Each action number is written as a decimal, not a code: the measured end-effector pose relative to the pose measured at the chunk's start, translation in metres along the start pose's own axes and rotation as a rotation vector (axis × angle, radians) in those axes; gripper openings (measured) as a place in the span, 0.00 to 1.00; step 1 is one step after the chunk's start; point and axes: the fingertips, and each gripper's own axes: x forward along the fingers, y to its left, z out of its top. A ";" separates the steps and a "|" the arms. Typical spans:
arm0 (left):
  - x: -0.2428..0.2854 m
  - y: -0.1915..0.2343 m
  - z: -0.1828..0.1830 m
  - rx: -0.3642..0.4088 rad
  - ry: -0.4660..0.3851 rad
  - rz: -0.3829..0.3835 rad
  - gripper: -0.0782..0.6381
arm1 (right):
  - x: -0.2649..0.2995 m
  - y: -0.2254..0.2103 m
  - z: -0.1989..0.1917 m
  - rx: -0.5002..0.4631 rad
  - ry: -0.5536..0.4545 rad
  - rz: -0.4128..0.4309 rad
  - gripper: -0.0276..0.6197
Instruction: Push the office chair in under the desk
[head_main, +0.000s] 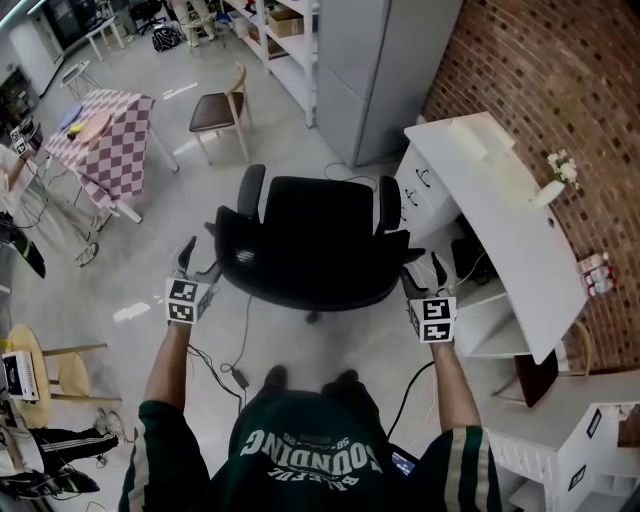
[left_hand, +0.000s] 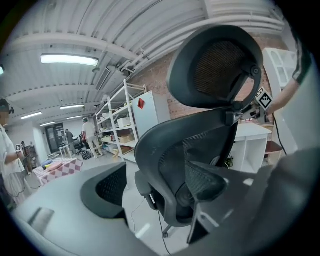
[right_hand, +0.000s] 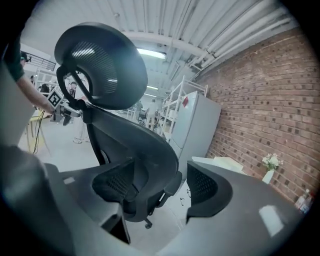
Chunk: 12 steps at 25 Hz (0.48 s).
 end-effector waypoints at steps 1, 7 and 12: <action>0.004 0.000 0.000 0.004 0.005 -0.001 0.63 | 0.003 -0.002 -0.001 -0.007 0.005 0.007 0.53; 0.029 -0.002 0.000 -0.002 0.018 -0.022 0.68 | 0.020 -0.003 -0.003 -0.053 0.039 0.028 0.53; 0.039 0.014 0.001 -0.026 0.022 -0.004 0.67 | 0.031 -0.001 -0.001 -0.071 0.045 0.025 0.52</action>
